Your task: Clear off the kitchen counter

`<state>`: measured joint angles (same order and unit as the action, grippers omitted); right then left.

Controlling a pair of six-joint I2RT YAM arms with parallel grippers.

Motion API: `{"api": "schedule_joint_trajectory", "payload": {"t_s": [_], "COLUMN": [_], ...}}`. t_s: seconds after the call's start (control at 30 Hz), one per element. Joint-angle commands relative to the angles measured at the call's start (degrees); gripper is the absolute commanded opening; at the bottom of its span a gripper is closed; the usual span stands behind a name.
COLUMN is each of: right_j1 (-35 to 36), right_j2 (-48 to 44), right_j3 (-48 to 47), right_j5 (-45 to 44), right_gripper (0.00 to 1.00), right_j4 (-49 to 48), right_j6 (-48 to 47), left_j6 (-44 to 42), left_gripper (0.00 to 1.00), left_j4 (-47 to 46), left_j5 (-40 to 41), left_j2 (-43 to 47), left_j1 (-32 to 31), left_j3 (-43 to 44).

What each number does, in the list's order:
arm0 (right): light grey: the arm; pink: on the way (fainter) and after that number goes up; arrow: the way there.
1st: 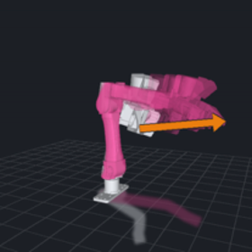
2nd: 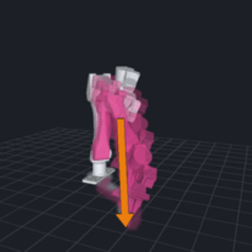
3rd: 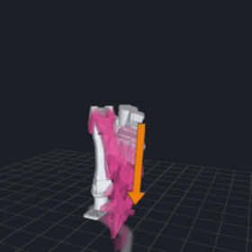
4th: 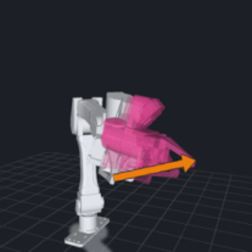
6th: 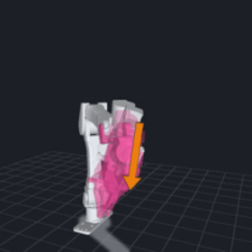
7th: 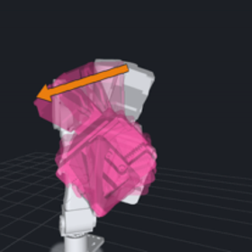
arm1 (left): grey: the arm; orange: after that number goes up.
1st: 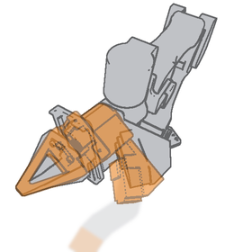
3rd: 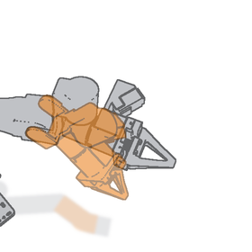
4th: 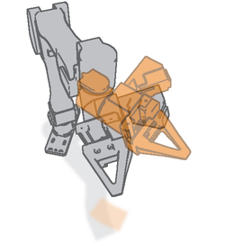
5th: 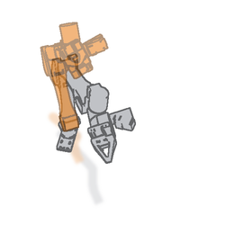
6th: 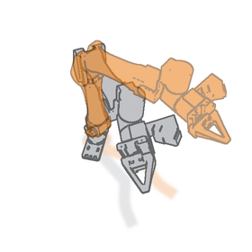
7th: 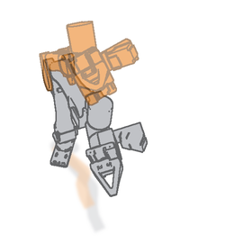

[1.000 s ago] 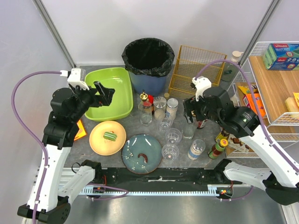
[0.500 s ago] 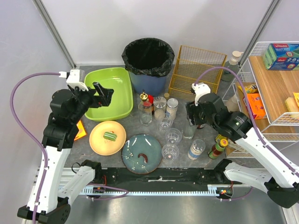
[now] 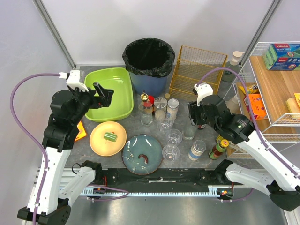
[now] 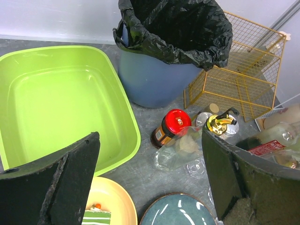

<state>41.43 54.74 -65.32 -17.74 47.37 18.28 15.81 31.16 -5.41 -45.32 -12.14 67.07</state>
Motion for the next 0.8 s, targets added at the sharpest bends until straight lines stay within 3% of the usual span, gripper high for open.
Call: {"api": "schedule_joint_trajectory", "payload": {"t_s": [0.0,0.07,0.2,0.47,0.77], "right_j1": [0.23,0.23,0.14,0.23,0.23], "right_j2": [-0.86,-0.95,-0.69,-1.83,2.03], "right_j3": [2.03,2.74,2.92,0.2,-15.17], "right_j5": [-0.89,-1.16,-1.24,-4.41,-2.74], "right_gripper": [0.62,0.62,0.51,0.01,0.0], "right_j4": [-3.34,-4.13,-4.13,-4.31,-2.55], "right_j6": [-0.18,0.69,2.1,1.76,-0.44], "left_j6": [0.54,0.71,0.89,0.88,0.89], "left_gripper": [0.95,0.95,0.95,0.95,0.95], "left_j4": [-1.54,-1.28,-1.1,-0.22,-0.22], "left_j5": [1.02,1.1,1.54,1.45,2.16], "left_j2": [0.58,0.76,1.29,1.2,2.69], "left_j1": [-0.25,-0.08,-0.16,-0.16,-0.16], "left_j3": [-0.18,-0.1,-0.45,0.61,1.22]}}
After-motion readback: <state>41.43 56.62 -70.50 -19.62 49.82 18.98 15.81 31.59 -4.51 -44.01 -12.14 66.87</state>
